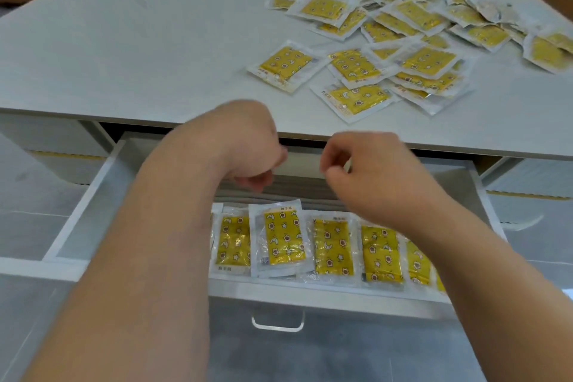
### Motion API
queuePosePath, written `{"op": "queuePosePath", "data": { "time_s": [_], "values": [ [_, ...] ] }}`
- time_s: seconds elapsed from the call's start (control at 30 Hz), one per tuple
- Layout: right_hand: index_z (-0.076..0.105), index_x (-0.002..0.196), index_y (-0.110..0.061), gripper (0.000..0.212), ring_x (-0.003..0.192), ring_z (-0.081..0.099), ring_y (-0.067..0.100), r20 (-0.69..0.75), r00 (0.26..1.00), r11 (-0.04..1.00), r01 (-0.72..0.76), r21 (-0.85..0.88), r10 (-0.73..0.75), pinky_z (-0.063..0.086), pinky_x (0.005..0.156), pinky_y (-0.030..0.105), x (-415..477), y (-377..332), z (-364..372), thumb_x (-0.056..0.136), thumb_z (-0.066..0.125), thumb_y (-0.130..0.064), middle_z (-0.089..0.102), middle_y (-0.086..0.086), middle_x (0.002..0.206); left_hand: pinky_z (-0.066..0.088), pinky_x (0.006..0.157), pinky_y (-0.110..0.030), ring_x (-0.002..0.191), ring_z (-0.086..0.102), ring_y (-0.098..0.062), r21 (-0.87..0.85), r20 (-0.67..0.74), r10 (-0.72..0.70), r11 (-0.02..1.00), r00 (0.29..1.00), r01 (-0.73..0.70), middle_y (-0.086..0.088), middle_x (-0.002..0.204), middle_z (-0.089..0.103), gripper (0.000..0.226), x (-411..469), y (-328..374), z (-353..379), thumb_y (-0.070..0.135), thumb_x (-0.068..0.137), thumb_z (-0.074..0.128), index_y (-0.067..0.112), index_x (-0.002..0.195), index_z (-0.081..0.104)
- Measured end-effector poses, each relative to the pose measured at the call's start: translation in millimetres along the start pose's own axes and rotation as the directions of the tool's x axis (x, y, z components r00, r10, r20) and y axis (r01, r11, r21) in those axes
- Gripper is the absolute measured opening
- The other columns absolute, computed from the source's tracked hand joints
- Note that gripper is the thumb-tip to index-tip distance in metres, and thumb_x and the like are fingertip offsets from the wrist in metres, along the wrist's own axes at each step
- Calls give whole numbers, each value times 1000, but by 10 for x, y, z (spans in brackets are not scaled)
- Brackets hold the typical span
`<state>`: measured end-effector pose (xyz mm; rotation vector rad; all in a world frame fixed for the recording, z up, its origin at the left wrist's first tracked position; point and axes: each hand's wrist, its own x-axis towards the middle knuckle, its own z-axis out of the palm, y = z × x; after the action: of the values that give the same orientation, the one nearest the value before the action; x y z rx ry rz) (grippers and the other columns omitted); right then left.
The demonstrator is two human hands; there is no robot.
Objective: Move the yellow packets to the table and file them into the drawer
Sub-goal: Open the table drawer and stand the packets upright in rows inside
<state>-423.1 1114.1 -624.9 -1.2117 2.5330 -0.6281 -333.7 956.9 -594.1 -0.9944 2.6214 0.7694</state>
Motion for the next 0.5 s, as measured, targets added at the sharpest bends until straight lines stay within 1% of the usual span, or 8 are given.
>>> {"op": "queuePosePath", "data": {
  "time_s": [0.07,0.13,0.17,0.2,0.27,0.33,0.4,0.5],
  "values": [
    [64,96,-27,15,88,61,14,-238,971,999,28,-18,-32,55,77,39,34,42,-99,89,54,-19,65,-10,96,55,79,-31,73,71,-10,-77,-349,120,985,929,-156,6,74,75,25,56,58,41,35,98,55,19,87,71],
    [59,124,-25,41,121,49,25,-346,935,988,28,-155,-81,43,95,43,79,131,-105,83,58,-19,59,-2,130,50,85,-34,100,63,-15,21,-605,225,964,764,-267,9,100,71,21,174,76,154,42,97,55,26,103,66],
    [49,140,-25,60,137,36,29,-297,952,978,12,-210,-76,36,105,47,102,196,-82,81,60,-19,47,0,149,46,94,-37,117,55,-18,114,-619,289,953,730,-281,7,121,65,30,271,65,221,46,96,55,27,117,63],
    [35,152,-26,75,148,22,29,-224,973,970,-3,-243,-53,27,113,51,124,250,-58,81,61,-20,31,0,162,39,103,-40,134,44,-21,193,-574,334,943,748,-273,4,142,53,44,373,49,279,52,96,54,26,132,56],
    [19,159,-27,88,156,5,25,-117,993,961,-7,-275,-27,12,121,53,153,355,9,82,61,-22,15,-3,169,25,118,-45,153,16,-23,266,-479,351,932,805,-247,1,166,20,70,525,57,324,64,95,44,24,152,36],
    [26,156,-25,83,154,14,22,-151,985,963,37,-267,-79,11,122,51,156,445,49,82,62,-23,28,-3,164,15,123,-51,156,0,-22,263,-426,321,938,846,-224,1,169,2,82,623,68,328,73,94,29,23,159,22],
    [36,151,-23,73,145,33,20,-262,957,969,62,-239,-126,19,119,46,142,469,25,84,64,-24,44,-3,150,11,123,-54,156,-2,-22,270,-389,286,944,876,-188,1,169,1,86,688,49,348,76,93,18,22,160,16],
    [28,157,-22,79,149,27,22,-248,957,957,75,-282,-148,19,120,45,126,538,15,88,65,-29,32,1,161,9,123,-56,155,6,-25,322,-351,254,936,901,-139,0,168,11,84,692,43,375,74,95,11,21,159,21]
  ]
}}
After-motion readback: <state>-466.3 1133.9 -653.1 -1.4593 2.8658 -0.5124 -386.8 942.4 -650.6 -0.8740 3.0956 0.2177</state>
